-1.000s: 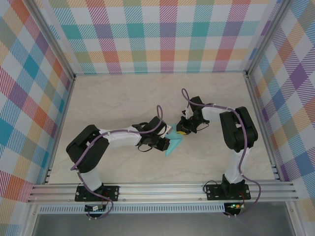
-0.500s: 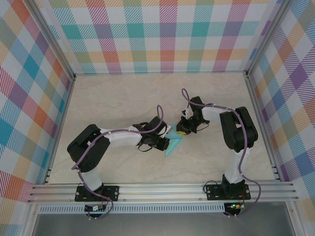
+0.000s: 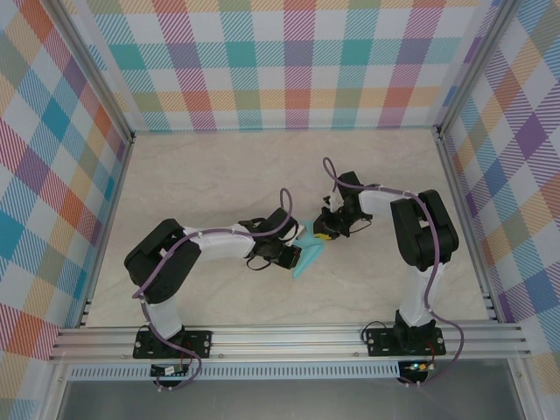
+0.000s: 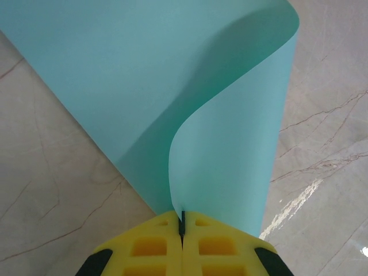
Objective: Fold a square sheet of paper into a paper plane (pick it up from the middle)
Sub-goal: Third fold the triangle at the center of the table.
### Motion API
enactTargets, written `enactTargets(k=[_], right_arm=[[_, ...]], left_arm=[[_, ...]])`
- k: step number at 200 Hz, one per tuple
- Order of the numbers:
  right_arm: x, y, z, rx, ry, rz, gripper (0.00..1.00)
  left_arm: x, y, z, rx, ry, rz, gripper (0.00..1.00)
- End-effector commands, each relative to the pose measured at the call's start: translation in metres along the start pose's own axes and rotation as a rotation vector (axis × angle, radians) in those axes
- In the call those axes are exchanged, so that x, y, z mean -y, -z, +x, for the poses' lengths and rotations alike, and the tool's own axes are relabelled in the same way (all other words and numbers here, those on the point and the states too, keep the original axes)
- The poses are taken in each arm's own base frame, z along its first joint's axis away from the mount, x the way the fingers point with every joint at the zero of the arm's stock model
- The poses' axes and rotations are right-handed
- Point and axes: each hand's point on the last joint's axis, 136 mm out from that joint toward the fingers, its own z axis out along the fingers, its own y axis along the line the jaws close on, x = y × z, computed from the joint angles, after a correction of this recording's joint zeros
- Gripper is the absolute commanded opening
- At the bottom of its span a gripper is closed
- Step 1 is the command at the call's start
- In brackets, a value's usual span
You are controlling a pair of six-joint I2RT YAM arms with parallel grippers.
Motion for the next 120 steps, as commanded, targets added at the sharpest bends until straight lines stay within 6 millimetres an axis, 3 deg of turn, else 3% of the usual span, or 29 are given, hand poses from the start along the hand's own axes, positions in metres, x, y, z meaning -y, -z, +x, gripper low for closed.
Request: enactTargets(k=[1, 26, 70, 93, 120], right_arm=[[0.012, -0.002, 0.011, -0.028, -0.032, 0.038, 0.15], [0.001, 0.007, 0.009, -0.003, -0.022, 0.010, 0.16], [-0.023, 0.041, 0.005, 0.100, 0.014, -0.007, 0.19], [-0.036, 0.048, 0.015, 0.116, 0.013, -0.082, 0.17], [-0.048, 0.041, 0.036, 0.066, -0.004, -0.217, 0.11]], left_arm=[[-0.004, -0.003, -0.005, -0.009, 0.013, -0.008, 0.01], [-0.003, -0.006, -0.002, -0.022, 0.012, 0.001, 0.01], [-0.006, -0.006, 0.002, -0.030, 0.010, -0.007, 0.01], [-0.006, -0.007, 0.003, -0.034, 0.009, -0.007, 0.01], [-0.006, -0.007, 0.003, -0.033, 0.012, -0.008, 0.01]])
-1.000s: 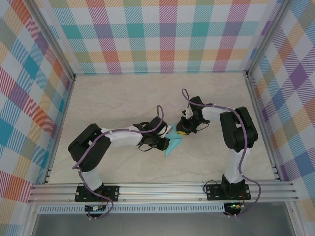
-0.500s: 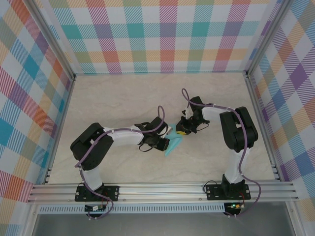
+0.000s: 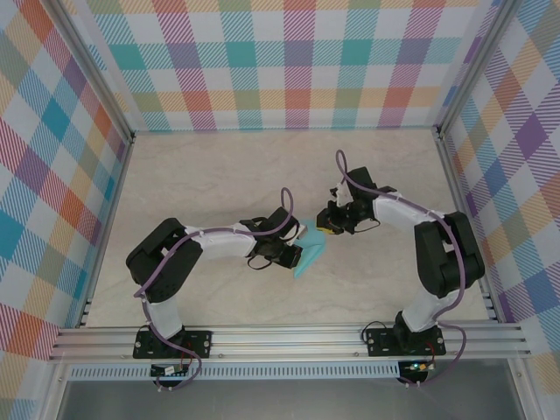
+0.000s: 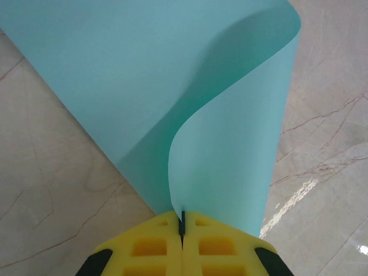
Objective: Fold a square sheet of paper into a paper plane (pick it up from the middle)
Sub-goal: Third fold the triangle at the center of the table.
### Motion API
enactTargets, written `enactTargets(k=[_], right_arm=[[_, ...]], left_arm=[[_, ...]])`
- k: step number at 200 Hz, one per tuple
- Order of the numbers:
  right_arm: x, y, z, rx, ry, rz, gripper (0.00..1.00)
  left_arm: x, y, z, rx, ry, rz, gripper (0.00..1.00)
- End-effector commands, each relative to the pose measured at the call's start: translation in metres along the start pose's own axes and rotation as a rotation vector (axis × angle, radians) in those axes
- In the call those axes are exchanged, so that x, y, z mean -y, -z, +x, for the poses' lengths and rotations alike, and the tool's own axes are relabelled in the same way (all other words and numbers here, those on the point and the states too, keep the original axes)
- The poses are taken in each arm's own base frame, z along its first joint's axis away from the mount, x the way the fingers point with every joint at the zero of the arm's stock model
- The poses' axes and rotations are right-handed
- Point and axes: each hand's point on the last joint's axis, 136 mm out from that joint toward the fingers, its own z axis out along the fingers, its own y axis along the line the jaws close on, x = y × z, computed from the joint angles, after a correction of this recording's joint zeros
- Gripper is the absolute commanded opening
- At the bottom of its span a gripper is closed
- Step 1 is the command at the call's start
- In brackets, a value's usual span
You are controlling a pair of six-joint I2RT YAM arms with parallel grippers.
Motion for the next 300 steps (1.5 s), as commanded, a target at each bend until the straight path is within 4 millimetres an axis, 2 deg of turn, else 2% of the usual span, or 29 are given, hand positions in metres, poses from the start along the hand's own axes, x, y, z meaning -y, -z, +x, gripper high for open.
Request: enactTargets(k=[1, 21, 44, 100, 140, 200, 257, 272, 300], right_arm=[[-0.010, -0.007, 0.021, -0.060, -0.053, -0.115, 0.11], [-0.016, -0.012, 0.037, -0.093, -0.036, -0.149, 0.11], [-0.008, -0.020, 0.047, -0.114, -0.050, -0.119, 0.12], [-0.006, -0.031, 0.048, -0.134, -0.060, -0.125, 0.12], [0.003, -0.038, 0.047, -0.145, -0.079, -0.093, 0.12], [0.033, -0.052, 0.050, -0.149, -0.103, 0.004, 0.13], [0.053, -0.060, 0.056, -0.166, -0.126, 0.057, 0.13], [0.049, -0.058, 0.056, -0.161, -0.120, 0.046, 0.13], [0.023, -0.044, 0.047, -0.127, -0.078, -0.024, 0.15]], left_arm=[[-0.008, -0.006, 0.005, -0.028, 0.012, -0.015, 0.01], [-0.008, -0.006, 0.005, -0.030, 0.011, -0.013, 0.01], [-0.007, -0.006, 0.005, -0.031, 0.009, -0.011, 0.01], [-0.008, -0.006, 0.004, -0.026, 0.013, -0.013, 0.01], [-0.008, -0.007, 0.006, -0.031, 0.015, -0.011, 0.01], [-0.010, -0.008, 0.008, -0.039, 0.016, -0.017, 0.01], [-0.013, -0.011, 0.015, -0.058, 0.014, -0.030, 0.01], [-0.015, -0.012, 0.016, -0.061, 0.018, -0.033, 0.01], [-0.016, -0.012, 0.019, -0.065, 0.018, -0.038, 0.01]])
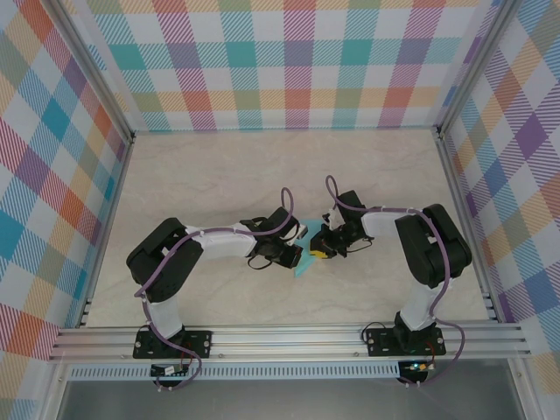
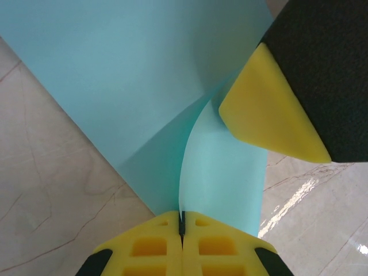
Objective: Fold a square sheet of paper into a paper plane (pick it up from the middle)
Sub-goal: Third fold the triangle at the center of the table.
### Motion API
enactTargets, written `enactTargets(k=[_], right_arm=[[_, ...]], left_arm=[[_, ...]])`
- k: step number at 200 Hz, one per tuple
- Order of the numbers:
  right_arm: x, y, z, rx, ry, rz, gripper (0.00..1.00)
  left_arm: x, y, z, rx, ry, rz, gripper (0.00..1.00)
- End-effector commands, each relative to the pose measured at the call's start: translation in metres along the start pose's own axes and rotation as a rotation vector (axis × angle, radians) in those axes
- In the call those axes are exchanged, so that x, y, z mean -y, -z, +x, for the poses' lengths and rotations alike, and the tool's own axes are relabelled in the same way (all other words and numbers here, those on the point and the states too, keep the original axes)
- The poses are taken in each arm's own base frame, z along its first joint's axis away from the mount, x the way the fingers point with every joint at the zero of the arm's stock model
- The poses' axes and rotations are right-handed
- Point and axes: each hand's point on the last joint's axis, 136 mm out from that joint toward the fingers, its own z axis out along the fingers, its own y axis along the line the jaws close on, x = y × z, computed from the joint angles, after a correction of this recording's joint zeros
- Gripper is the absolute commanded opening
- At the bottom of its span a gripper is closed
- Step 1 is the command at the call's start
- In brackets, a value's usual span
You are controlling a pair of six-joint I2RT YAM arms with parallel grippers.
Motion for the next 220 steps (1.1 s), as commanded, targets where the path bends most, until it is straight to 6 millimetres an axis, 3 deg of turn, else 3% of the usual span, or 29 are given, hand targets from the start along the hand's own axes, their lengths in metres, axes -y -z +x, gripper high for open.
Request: enactTargets(k=[1, 30, 91, 118, 140, 181, 220], right_arm=[[-0.010, 0.009, -0.002, 0.029, 0.042, -0.013, 0.15], [-0.014, 0.016, -0.010, 0.059, 0.066, 0.009, 0.16], [0.036, -0.004, -0.004, 0.059, 0.072, 0.126, 0.09], [0.045, -0.006, 0.002, 0.067, 0.097, 0.151, 0.07], [0.039, -0.001, 0.002, 0.094, 0.133, 0.139, 0.07], [-0.005, 0.024, -0.006, 0.178, 0.233, 0.029, 0.09], [-0.010, 0.024, -0.012, 0.200, 0.247, -0.011, 0.10]], left_arm=[[-0.016, -0.010, 0.019, -0.066, 0.019, -0.040, 0.01], [-0.016, -0.010, 0.019, -0.064, 0.018, -0.042, 0.01], [-0.016, -0.009, 0.019, -0.061, 0.017, -0.041, 0.01], [-0.016, -0.010, 0.019, -0.062, 0.017, -0.041, 0.01], [-0.017, -0.010, 0.020, -0.064, 0.021, -0.044, 0.00], [-0.017, -0.011, 0.020, -0.067, 0.018, -0.045, 0.01], [-0.017, -0.011, 0.021, -0.069, 0.018, -0.042, 0.00]])
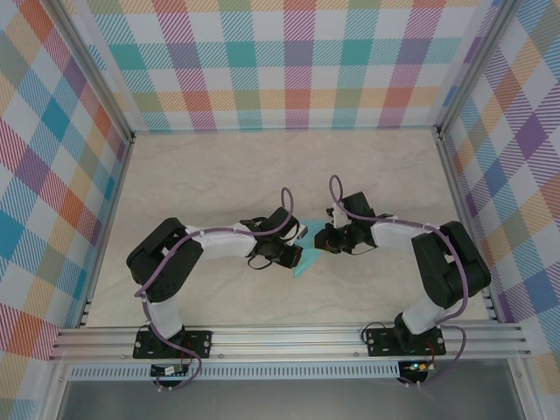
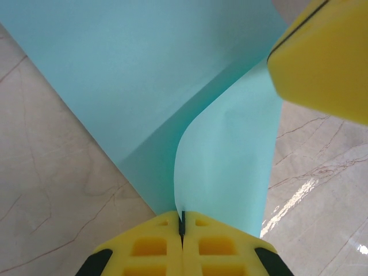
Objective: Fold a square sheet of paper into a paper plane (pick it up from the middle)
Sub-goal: Third fold the triangle at the center of the table.
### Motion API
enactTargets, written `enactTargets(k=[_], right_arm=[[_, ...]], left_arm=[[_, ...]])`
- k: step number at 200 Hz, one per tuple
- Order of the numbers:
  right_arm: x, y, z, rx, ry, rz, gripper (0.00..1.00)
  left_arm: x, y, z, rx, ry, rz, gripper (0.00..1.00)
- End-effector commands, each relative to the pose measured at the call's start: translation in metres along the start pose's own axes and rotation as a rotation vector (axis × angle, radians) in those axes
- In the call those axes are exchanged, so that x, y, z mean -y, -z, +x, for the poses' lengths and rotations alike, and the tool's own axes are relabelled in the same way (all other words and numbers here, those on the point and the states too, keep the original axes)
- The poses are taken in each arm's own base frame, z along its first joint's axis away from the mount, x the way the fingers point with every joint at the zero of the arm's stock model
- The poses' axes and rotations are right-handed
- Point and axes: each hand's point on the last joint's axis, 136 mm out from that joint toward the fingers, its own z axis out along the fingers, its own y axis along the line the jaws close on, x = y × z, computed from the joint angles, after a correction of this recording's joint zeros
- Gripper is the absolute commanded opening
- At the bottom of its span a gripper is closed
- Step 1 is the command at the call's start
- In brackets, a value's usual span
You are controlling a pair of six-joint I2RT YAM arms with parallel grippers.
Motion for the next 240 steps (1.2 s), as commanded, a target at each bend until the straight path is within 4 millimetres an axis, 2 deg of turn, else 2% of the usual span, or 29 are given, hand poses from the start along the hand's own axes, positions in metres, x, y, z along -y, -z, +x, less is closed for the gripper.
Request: enactTargets(k=[1, 51, 70, 85, 113, 129, 150, 164, 205, 240], right_arm=[[0.000, -0.003, -0.003, 0.012, 0.023, -0.022, 0.10], [0.036, -0.023, 0.017, -0.034, -0.028, 0.039, 0.09], [0.040, -0.025, 0.020, -0.037, -0.035, 0.043, 0.08], [0.032, -0.022, 0.017, -0.032, -0.030, 0.019, 0.08], [0.002, -0.005, 0.004, 0.009, -0.001, -0.051, 0.10], [-0.013, -0.001, 0.004, 0.001, 0.013, -0.102, 0.10], [-0.015, -0.004, 0.008, -0.020, 0.014, -0.113, 0.11], [-0.009, -0.010, 0.012, -0.038, 0.003, -0.099, 0.10], [0.027, -0.027, 0.025, -0.076, -0.044, 0.002, 0.09], [0.038, -0.029, 0.032, -0.087, -0.058, 0.042, 0.08]], left_arm=[[-0.017, -0.011, 0.021, -0.070, 0.018, -0.041, 0.00], [-0.016, -0.010, 0.021, -0.067, 0.019, -0.041, 0.00], [-0.017, -0.010, 0.022, -0.069, 0.017, -0.045, 0.00], [-0.017, -0.009, 0.022, -0.069, 0.017, -0.045, 0.00], [-0.017, -0.009, 0.022, -0.068, 0.017, -0.044, 0.00], [-0.017, -0.009, 0.021, -0.067, 0.017, -0.044, 0.00], [-0.017, -0.009, 0.021, -0.068, 0.016, -0.045, 0.00], [-0.017, -0.009, 0.021, -0.067, 0.016, -0.046, 0.00], [-0.016, -0.010, 0.020, -0.067, 0.019, -0.041, 0.02], [-0.009, 0.006, 0.002, -0.021, 0.043, -0.039, 0.12]])
